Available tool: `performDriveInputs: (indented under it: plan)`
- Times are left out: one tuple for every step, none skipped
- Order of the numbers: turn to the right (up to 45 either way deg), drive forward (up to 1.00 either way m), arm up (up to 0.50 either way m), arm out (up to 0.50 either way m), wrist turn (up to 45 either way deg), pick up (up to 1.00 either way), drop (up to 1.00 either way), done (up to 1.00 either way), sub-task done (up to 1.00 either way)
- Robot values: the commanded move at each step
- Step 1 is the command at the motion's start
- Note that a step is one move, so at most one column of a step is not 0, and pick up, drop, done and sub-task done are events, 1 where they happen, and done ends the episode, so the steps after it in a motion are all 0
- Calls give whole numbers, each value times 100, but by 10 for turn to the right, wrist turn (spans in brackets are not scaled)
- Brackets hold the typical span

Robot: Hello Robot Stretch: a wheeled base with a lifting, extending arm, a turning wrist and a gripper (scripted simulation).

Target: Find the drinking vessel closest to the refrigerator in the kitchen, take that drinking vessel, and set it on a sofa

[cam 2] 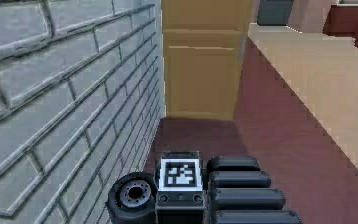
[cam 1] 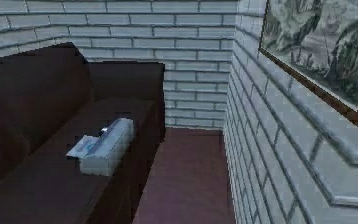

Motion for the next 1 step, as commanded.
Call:
performDriveInputs:
  plan:
    - [0, 100, 0, 0, 0, 0, 0, 0, 0]
